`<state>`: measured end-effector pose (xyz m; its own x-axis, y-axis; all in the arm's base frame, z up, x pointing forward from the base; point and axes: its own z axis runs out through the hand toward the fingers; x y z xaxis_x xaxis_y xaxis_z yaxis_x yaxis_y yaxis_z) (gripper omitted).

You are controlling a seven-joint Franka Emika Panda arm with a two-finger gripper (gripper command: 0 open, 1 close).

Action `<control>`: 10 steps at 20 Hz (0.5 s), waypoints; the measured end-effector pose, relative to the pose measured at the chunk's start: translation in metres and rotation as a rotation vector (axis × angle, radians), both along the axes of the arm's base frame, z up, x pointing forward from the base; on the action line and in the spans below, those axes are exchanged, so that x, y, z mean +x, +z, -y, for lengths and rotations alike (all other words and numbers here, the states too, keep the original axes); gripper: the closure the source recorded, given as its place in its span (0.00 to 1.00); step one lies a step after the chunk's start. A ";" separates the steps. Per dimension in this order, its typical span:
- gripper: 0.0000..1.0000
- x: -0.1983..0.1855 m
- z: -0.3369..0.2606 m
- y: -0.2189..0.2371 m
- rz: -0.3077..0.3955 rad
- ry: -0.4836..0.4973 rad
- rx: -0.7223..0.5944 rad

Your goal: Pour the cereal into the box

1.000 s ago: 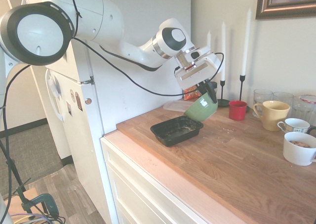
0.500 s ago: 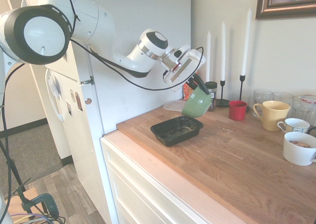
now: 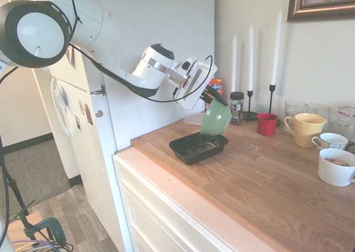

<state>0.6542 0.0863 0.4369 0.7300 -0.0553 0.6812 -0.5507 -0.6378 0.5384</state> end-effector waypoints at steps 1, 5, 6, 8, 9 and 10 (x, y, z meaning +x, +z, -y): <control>1.00 -0.002 0.000 -0.001 0.000 0.003 -0.012; 1.00 -0.005 0.003 -0.008 0.000 0.024 -0.065; 1.00 -0.005 0.002 -0.009 0.000 0.031 -0.076; 1.00 -0.006 -0.004 -0.010 0.000 0.050 -0.092; 1.00 -0.007 -0.008 -0.011 0.000 0.060 -0.100; 1.00 -0.008 -0.013 -0.012 0.002 0.071 -0.112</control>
<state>0.6464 0.0991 0.4249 0.7283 0.0728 0.6814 -0.5074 -0.6110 0.6076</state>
